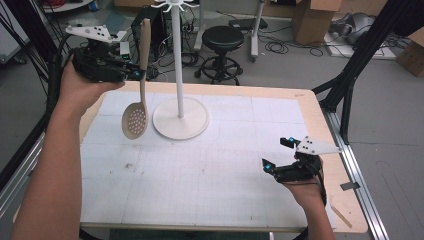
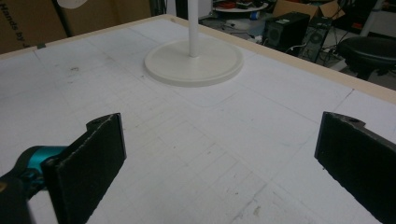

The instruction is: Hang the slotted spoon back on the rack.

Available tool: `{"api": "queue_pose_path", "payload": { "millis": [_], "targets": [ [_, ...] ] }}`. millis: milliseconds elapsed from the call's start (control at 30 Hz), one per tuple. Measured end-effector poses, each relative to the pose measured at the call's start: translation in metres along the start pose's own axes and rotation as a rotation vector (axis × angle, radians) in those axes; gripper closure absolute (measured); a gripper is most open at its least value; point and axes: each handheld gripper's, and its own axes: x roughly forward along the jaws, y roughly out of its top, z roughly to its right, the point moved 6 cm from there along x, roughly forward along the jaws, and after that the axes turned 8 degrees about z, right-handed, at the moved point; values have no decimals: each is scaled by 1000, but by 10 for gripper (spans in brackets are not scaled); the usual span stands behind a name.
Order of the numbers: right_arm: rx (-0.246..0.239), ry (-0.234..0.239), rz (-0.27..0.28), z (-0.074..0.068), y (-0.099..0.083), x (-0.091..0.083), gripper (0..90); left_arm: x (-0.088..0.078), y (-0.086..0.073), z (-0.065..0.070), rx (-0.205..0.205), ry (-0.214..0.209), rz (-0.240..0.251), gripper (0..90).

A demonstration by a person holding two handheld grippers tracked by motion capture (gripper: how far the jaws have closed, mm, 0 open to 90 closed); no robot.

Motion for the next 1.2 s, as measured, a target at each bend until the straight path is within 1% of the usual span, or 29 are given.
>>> {"api": "queue_pose_path", "payload": {
  "millis": [267,367,433,467,533,800,833,900,967,1067,1200],
  "targets": [
    [-2,5,0,-2,2,-1,5,12,13,-6,0,21,-12,752],
    [-2,6,3,-1,2,-1,6,15,17,-9,-1,39,-20,752],
    [1,7,0,-1,1,-1,6,16,20,-10,6,49,-26,752],
    [1,7,0,-1,1,-1,6,16,21,-10,6,60,-26,752],
    [-3,5,2,0,1,-1,5,18,23,-11,4,67,-33,752],
    [0,6,1,0,1,-1,5,28,22,-14,-2,76,-54,752],
    [0,5,2,0,1,-1,5,28,21,-14,-8,78,-52,752],
    [1,6,3,0,1,-1,5,29,21,-15,-10,72,-56,752],
    [0,3,4,1,1,-1,5,30,22,-14,-10,73,-49,752],
    [4,5,-1,1,0,0,5,31,22,-15,-10,80,-60,752],
    [5,5,-1,1,0,-1,5,34,24,-15,-16,79,-56,751]
  ]
}}
